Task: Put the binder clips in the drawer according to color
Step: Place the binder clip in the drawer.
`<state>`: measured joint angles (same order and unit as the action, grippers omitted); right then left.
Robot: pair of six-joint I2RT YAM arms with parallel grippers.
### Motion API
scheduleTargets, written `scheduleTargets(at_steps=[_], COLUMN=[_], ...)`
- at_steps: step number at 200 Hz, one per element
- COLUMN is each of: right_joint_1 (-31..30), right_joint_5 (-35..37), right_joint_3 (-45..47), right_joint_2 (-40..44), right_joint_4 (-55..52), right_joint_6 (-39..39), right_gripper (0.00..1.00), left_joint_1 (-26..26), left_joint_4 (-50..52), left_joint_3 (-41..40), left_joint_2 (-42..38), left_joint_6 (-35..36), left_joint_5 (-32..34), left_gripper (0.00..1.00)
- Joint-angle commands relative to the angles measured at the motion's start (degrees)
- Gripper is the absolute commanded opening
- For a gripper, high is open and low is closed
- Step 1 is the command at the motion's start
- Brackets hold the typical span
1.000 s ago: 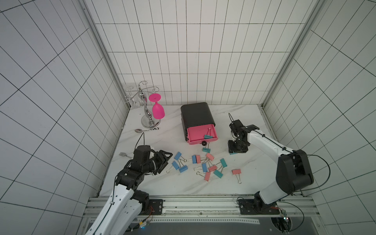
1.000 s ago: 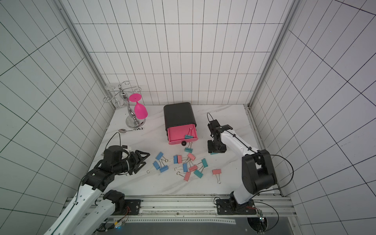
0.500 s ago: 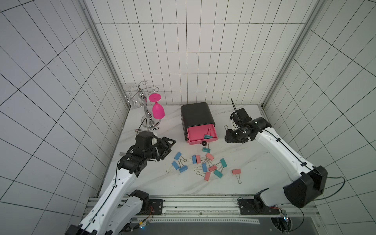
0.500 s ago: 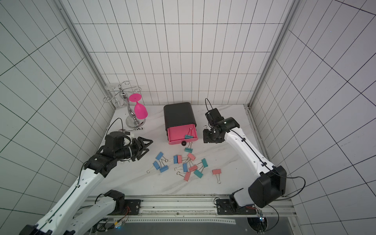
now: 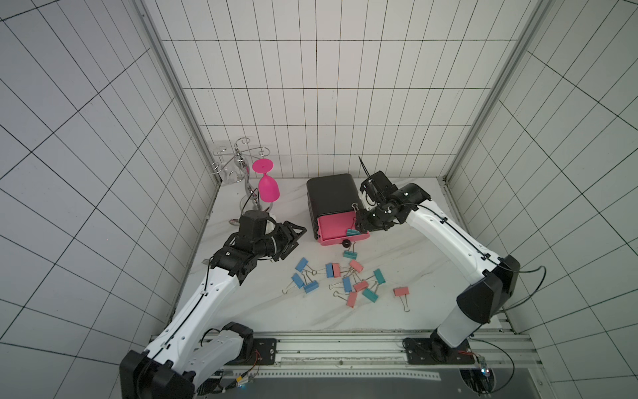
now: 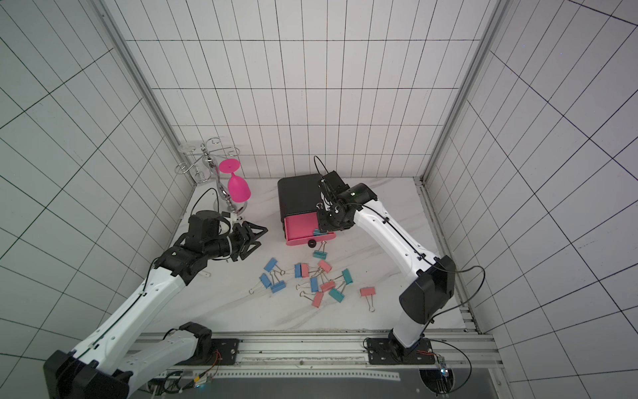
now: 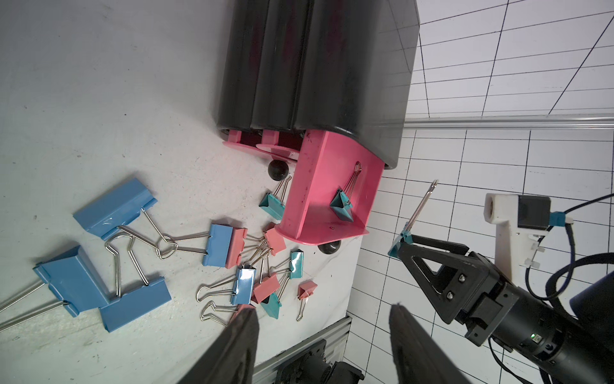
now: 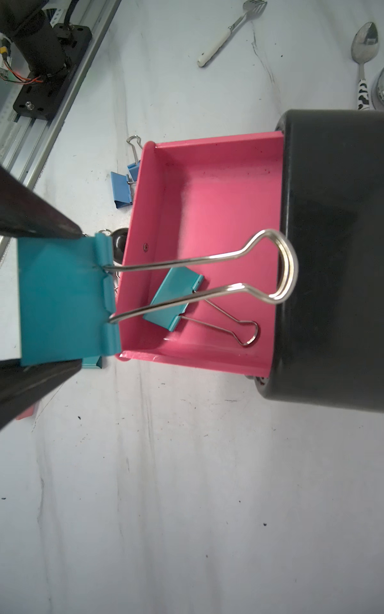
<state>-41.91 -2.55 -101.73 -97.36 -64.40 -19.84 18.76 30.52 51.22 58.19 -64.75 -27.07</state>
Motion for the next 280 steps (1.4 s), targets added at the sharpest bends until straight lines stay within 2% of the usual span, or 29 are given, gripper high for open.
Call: scheduleTargets(at_steps=[1,85,185,200,233,259,280], right_joint_1=[-1.40,-2.87,-6.93,-6.95,-7.01,-6.91,-6.91], right_joint_5=[1.55,0.42,1.52,2.06,3.37,4.88,6.97], right_joint_3=[-4.15,-9.56,-13.66,-13.88,-15.11,-16.24,-15.71], right_joint_2=[-2.70,-8.54,-12.94,-13.18,-12.98,-11.96,-9.80], right_joint_4=[-3.06,-3.53,-4.75,-4.86,-5.30,-5.38,-5.53], right_joint_6=[1.19,2.15,8.53,9.01,9.38,8.95,7.92], right_gripper=[0.43,0.43,0.48,0.52,0.68,0.72,0.71], left_joint_1=[-0.04,-2.05,-3.64,-3.73,-3.82,-3.80,-3.82], left_joint_4=[-1.34,-0.29,0.47,0.59,0.94,1.03,1.50], left_joint_3=[1.64,-1.34,-3.76,-3.71,-3.27,-2.81,-1.87], left_joint_2=[0.08,-3.20,-5.19,-5.16,-5.28,-5.11,-4.83], left_joint_6=[1.55,1.16,0.92,0.93,1.02,1.03,1.42], left_joint_5=[-0.62,-0.71,-0.97,-0.97,-0.92,-0.88,-0.88], left_gripper=[0.66,0.66,0.66,0.66,0.66,0.66,0.66])
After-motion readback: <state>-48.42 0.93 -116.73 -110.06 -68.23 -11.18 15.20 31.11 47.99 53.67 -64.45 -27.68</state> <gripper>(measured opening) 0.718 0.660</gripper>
